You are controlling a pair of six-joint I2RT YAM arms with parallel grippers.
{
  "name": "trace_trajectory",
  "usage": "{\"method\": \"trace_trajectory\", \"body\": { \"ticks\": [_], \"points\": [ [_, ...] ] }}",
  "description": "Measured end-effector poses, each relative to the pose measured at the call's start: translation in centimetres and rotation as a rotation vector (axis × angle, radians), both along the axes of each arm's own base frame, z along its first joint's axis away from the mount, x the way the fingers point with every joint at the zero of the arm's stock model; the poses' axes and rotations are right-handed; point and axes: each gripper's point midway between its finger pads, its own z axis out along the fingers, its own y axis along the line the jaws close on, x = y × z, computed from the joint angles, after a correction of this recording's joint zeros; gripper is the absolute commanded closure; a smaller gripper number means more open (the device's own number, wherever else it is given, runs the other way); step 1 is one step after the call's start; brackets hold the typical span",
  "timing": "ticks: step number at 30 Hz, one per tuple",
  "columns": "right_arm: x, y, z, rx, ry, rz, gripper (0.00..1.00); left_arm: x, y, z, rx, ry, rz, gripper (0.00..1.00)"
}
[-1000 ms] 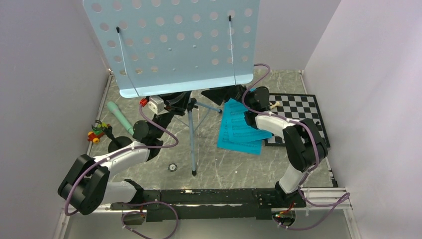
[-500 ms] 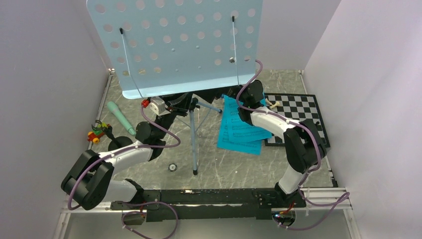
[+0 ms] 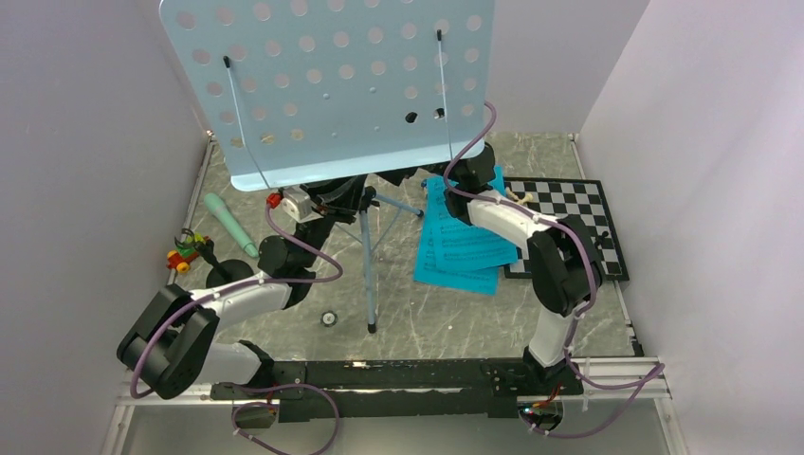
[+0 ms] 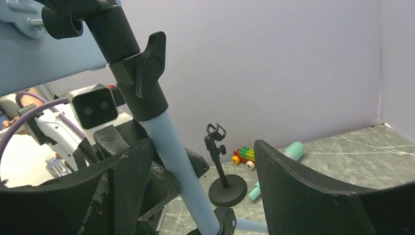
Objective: Pack up the instrument practice props
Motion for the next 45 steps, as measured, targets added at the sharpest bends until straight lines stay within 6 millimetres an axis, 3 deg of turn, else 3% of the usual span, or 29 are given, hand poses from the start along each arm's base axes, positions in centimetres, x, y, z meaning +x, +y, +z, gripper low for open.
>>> {"method": "trace_trajectory", "body": {
  "ticks": [8,19,23,26,27,28,32,40,44,45],
  "points": [
    [-0.3,0.7,-0.1,-0.017,-0.030,0.077,0.22,-0.2,0.2,0.0,0.001,0.008,0.004,0.99],
    [-1.2,2.0,0.2,-0.021,-0.043,0.148,0.32,-0.4,0.5,-0.1,0.017,0.041,0.011,0.81],
    [-1.6,2.5,0.4,-0.017,-0.058,0.177,0.42,-0.5,0.7,-0.1,0.020,0.053,0.016,0.71],
    [-2.1,2.7,0.6,-0.016,-0.072,0.199,0.52,-0.5,0.8,-0.3,0.024,0.071,0.021,0.56],
    [-2.2,2.7,0.6,-0.015,-0.075,0.201,0.57,-0.4,0.7,-1.1,0.039,0.100,0.018,0.52],
    [-2.3,2.7,0.7,-0.013,-0.079,0.204,0.62,-0.1,0.4,-3.7,0.084,0.171,0.016,0.47],
    [-2.3,2.7,0.8,-0.008,-0.080,0.203,0.75,-0.3,0.1,-5.0,0.107,0.212,0.005,0.35],
    [-2.3,2.7,0.7,-0.006,-0.116,0.194,1.00,-1.0,0.4,-5.1,0.117,0.239,0.003,0.29],
    [-2.2,2.7,0.7,-0.006,-0.117,0.184,1.00,-1.3,1.5,-5.8,0.113,0.275,0.040,0.21],
    [-2.2,2.7,0.7,-0.006,-0.113,0.177,1.00,-1.4,1.7,-7.2,0.133,0.318,0.043,0.19]
  ]
}}
